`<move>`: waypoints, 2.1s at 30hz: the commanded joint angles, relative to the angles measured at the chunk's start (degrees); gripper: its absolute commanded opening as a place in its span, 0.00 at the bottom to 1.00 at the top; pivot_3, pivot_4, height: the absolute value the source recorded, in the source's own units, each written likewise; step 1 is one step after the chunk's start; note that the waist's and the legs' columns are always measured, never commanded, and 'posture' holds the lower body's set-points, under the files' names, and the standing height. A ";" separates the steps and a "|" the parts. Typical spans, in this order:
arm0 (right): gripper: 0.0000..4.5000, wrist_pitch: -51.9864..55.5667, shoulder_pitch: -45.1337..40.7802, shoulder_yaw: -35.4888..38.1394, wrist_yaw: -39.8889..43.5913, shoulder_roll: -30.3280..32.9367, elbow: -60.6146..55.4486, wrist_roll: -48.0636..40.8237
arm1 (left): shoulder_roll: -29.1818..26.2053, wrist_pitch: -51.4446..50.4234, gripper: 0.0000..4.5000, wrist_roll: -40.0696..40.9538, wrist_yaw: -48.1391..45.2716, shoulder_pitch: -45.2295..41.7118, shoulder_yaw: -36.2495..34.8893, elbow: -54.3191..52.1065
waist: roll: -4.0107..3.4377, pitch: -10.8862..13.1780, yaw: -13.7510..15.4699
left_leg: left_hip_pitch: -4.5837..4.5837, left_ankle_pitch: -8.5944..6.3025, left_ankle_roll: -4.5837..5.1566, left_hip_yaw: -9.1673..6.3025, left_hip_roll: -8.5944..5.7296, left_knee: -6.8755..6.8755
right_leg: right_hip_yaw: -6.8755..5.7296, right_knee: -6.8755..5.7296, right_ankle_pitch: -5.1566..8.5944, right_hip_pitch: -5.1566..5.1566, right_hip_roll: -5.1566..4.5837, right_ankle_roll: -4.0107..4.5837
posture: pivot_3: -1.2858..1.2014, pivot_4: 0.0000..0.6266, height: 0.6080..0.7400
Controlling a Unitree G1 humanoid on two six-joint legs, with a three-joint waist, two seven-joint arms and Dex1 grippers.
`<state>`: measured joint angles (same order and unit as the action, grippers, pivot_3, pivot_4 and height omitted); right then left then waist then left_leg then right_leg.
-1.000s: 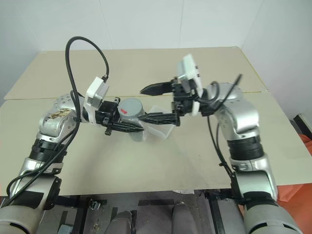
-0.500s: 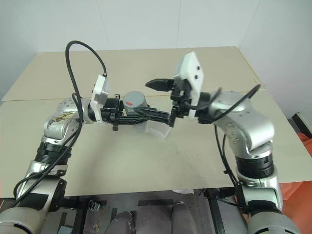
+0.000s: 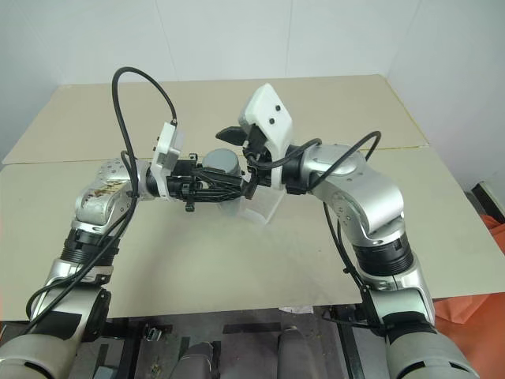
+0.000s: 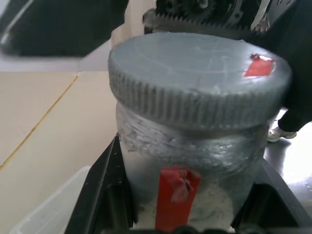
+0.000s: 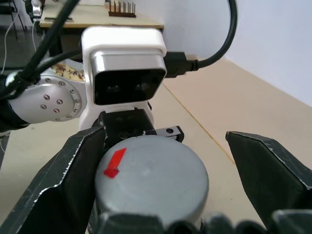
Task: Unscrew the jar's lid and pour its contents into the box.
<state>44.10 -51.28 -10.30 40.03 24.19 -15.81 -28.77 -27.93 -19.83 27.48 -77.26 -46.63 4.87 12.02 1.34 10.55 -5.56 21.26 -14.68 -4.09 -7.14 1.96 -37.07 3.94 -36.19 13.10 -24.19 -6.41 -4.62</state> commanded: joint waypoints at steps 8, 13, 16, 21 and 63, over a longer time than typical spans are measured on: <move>1.00 0.48 -0.74 5.57 -0.31 2.74 1.90 -0.13 | -1.98 0.74 0.43 0.61 -1.31 -0.25 -1.82 -2.53 | 0.00 0.00 0.03 | 0.02 0.00 0.00 0.00 0.00 0.00 | 0.00 -0.01 0.00 0.00 0.00 0.00 | 0.52 0.24 1.00; 1.00 -0.56 1.02 8.14 0.44 5.36 1.96 -2.05 | -3.75 0.02 0.43 1.49 -1.29 1.41 -2.55 -4.64 | -0.01 0.01 0.03 | 0.02 0.00 0.00 -0.01 0.00 0.01 | 0.00 0.00 0.00 -0.01 0.00 0.00 | 0.52 0.24 1.00; 1.00 -0.94 2.13 9.45 0.79 6.47 1.94 -3.42 | -4.58 -0.22 0.43 1.85 -1.69 1.90 -3.00 -5.28 | -0.01 0.01 0.08 | 0.02 0.00 0.00 -0.01 0.00 0.00 | 0.00 0.00 0.00 0.00 -0.01 0.00 | 0.52 0.24 1.00; 1.00 -1.03 4.63 11.25 1.21 7.90 1.02 -4.76 | -5.69 -0.35 0.43 2.07 -2.51 2.48 -3.57 -5.77 | -0.01 0.01 0.37 | 0.04 0.00 0.00 0.00 0.00 0.00 | -0.01 0.01 0.00 0.01 -0.01 0.00 | 0.52 0.24 1.00; 1.00 -1.86 -0.06 3.56 2.14 1.92 -1.04 -1.57 | 0.35 1.26 0.43 0.22 0.26 1.23 -2.56 -2.34 | -0.02 0.01 0.07 | 0.02 0.00 0.00 -0.01 0.00 0.02 | -0.01 0.02 0.00 0.00 0.00 0.00 | 0.52 0.24 1.00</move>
<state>44.00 -50.01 -9.19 41.78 25.50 -16.12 -30.43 -26.78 -18.78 26.96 -76.94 -45.27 3.60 11.98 1.32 10.56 -5.49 21.28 -14.68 -4.09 -7.15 1.96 -37.05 3.94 -36.18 13.10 -24.19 -6.42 -4.63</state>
